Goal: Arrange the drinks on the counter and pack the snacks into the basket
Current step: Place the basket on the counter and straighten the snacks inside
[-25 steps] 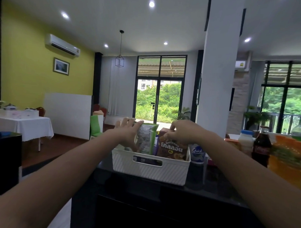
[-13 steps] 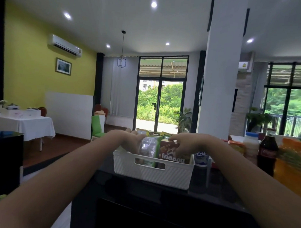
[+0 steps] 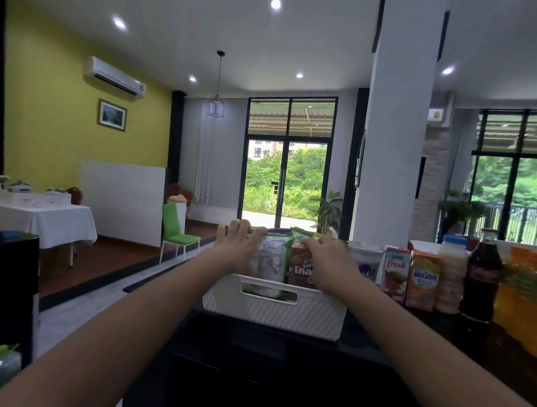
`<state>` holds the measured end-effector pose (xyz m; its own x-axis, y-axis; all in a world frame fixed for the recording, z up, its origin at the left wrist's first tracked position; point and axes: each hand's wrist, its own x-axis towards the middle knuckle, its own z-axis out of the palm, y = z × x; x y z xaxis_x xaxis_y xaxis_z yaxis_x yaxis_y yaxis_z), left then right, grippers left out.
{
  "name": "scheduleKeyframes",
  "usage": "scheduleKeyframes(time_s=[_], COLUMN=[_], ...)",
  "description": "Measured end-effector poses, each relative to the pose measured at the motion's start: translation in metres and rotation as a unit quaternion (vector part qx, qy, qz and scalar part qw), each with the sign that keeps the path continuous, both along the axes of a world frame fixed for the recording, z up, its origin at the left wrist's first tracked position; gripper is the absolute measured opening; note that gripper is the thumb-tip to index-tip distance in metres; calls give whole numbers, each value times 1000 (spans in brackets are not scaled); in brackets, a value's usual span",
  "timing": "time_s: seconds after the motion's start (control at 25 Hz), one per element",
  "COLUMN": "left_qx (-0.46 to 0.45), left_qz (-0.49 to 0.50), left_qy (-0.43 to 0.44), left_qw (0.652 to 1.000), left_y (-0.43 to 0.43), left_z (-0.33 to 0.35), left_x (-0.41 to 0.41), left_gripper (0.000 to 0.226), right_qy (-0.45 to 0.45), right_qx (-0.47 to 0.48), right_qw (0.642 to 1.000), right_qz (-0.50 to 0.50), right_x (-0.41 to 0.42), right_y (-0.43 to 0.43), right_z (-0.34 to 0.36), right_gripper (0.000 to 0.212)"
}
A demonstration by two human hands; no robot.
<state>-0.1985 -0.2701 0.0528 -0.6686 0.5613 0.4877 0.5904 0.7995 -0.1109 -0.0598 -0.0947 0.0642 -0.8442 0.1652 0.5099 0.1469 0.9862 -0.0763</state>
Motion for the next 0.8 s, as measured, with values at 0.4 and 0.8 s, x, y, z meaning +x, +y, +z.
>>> scheduleKeyframes(time_s=[0.4,0.8], left_qx=[-46,-80], left_qz=[-32,-5], left_qy=[-28,-85], left_qw=[998,993], left_y=[-1,-8], left_z=[5,19], left_x=[-6,15], left_gripper=[93,119], right_qy=[7,5], right_qx=[-31,18], right_qw=[999,1000], right_qz=[32,1], right_x=[-5,1], right_y=[14,8], right_z=[-2,0], right_gripper=[50,57])
